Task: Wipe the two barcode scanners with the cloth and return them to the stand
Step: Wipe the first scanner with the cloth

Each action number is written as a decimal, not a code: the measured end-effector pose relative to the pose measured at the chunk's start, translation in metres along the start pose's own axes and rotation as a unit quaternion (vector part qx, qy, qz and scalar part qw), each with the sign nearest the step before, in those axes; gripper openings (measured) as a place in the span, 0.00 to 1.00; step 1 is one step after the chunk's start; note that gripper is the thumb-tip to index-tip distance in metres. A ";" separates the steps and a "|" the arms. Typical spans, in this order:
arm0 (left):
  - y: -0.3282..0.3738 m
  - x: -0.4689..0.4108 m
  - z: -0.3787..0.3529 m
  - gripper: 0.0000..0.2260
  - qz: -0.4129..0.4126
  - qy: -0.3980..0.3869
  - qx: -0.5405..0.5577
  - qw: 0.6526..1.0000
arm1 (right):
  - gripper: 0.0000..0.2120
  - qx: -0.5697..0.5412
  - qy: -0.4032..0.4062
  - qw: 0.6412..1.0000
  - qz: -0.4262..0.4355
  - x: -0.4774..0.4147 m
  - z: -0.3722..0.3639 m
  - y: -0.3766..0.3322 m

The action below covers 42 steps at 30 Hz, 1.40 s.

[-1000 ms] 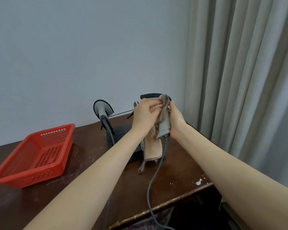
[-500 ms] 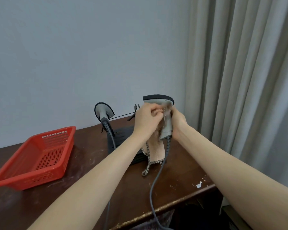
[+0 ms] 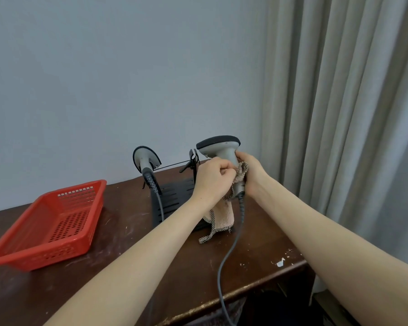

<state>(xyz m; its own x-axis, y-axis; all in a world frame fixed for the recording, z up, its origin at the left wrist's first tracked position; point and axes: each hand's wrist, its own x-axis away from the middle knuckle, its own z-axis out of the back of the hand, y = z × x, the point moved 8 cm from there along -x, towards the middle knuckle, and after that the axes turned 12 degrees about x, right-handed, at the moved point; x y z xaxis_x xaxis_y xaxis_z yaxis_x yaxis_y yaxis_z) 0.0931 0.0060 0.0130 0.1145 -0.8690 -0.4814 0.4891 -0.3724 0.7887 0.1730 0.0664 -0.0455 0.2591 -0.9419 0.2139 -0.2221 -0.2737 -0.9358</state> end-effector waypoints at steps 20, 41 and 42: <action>0.012 -0.019 0.035 0.05 0.054 0.099 0.213 0.970 | 0.16 -0.125 -0.113 0.986 -0.018 0.005 -0.030 -0.003; 0.048 -0.010 0.025 0.11 -0.108 0.037 -0.134 0.984 | 0.15 -0.159 -0.095 0.983 0.007 0.008 -0.024 -0.017; 0.049 -0.013 0.031 0.11 -0.107 0.057 -0.117 0.986 | 0.13 -0.159 -0.094 0.983 0.008 0.008 -0.026 -0.017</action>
<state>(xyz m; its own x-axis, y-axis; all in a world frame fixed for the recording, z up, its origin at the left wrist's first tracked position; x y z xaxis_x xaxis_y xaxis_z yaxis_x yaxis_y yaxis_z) 0.0891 -0.0106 0.0699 0.0773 -0.7313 -0.6777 0.6967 -0.4466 0.5614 0.1548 0.0586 -0.0203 0.4154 -0.9021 0.1165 -0.5020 -0.3342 -0.7977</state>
